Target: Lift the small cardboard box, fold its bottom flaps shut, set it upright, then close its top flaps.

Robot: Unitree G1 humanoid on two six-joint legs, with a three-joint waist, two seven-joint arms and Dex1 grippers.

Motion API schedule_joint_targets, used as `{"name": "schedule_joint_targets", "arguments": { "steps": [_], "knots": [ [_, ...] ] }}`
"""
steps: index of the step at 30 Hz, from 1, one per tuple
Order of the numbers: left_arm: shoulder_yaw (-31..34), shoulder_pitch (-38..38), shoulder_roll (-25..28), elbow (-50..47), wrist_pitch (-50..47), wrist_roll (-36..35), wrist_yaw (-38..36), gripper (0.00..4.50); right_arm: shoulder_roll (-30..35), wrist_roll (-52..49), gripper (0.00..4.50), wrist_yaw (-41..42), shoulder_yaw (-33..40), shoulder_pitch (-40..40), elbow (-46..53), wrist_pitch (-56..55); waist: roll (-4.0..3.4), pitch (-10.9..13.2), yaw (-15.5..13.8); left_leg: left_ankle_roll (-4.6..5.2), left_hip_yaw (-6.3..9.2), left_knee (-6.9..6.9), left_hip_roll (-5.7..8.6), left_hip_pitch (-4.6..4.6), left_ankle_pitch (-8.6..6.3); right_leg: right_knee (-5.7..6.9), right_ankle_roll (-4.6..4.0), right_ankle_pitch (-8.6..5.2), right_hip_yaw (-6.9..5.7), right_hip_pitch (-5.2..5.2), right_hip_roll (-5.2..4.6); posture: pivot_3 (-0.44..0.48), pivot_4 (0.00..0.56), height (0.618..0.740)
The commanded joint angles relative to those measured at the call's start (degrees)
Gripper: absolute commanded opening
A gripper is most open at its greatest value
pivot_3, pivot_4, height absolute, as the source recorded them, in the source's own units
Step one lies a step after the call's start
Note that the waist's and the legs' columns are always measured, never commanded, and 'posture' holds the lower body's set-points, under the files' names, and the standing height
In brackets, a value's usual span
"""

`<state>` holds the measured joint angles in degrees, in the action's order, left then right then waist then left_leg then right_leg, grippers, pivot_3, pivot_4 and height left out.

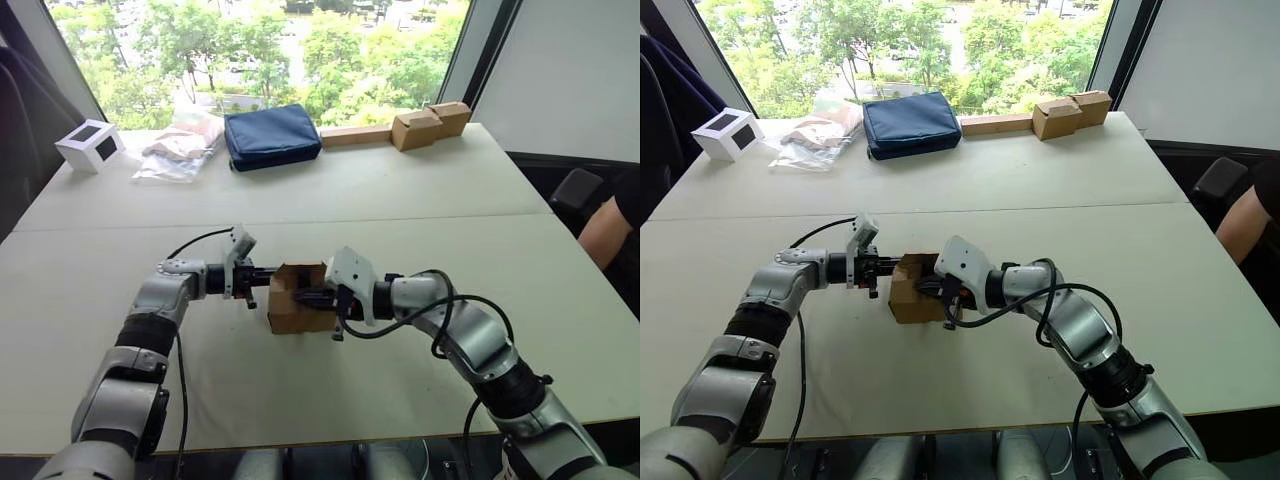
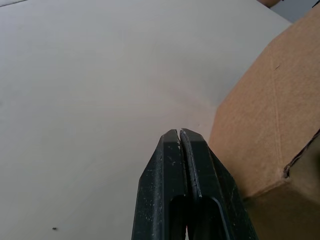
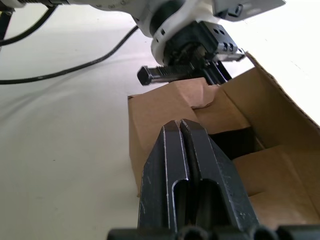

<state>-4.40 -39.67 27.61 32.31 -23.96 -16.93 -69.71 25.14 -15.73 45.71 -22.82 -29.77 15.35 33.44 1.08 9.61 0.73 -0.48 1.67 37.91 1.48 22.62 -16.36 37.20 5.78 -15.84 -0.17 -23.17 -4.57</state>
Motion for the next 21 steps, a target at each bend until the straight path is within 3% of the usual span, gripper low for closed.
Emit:
{"name": "schedule_joint_targets", "arguments": {
  "steps": [1,4,8,12,16,21],
  "knots": [
    [3.9,0.7,3.2,-4.2,0.2,-0.5,2.6,0.03,-1.4,0.3,0.0,0.2,0.8,-1.0,0.3,-1.6,0.0,0.0,0.1,0.0,0.0,0.0,0.0,0.0,0.0,0.0,0.0,0.0,0.0,0.0,0.0,0.0,0.15,0.737],
    [7.4,3.4,6.7,-11.1,-3.0,-3.0,3.9,0.03,-2.2,0.1,0.0,0.2,1.5,-0.9,0.1,-1.8,0.0,0.0,0.3,0.0,0.01,-0.01,-0.02,0.0,0.0,0.01,0.0,0.0,0.01,-0.04,0.01,0.0,0.15,0.737],
    [13.2,13.1,10.9,-33.9,-20.3,-17.7,2.6,0.03,-2.8,-0.1,0.0,0.0,2.2,-0.8,-0.3,-1.9,-0.03,0.0,0.4,0.0,0.0,-0.08,-0.08,0.01,0.0,-0.02,-0.01,0.0,0.06,-0.08,-0.12,0.0,0.15,0.737],
    [16.8,19.2,11.6,-43.8,-27.5,-24.8,6.3,0.03,-3.5,-0.2,0.0,0.3,2.6,-0.7,-0.8,-2.1,-0.02,0.0,-0.2,-0.03,0.04,-0.06,-0.06,-0.02,0.0,-0.05,-0.01,0.0,0.1,0.03,-0.26,0.0,0.15,0.737],
    [17.0,23.0,11.1,-49.5,-29.8,-27.2,10.5,0.03,-3.6,0.1,0.0,1.0,2.5,-0.8,-1.4,-2.6,-0.02,0.0,-0.1,-0.08,0.09,-0.06,-0.05,-0.05,0.03,-0.05,-0.02,0.0,0.07,0.06,-0.26,0.0,0.15,0.737],
    [12.4,26.1,11.8,-53.0,-28.1,-25.1,12.5,0.03,-3.1,0.7,0.0,1.7,2.3,-0.7,-1.3,-3.1,-0.03,0.0,0.0,-0.09,0.07,-0.12,-0.05,-0.05,0.03,-0.07,-0.03,-0.01,0.09,0.02,-0.25,0.0,0.15,0.737]
  ]
}}
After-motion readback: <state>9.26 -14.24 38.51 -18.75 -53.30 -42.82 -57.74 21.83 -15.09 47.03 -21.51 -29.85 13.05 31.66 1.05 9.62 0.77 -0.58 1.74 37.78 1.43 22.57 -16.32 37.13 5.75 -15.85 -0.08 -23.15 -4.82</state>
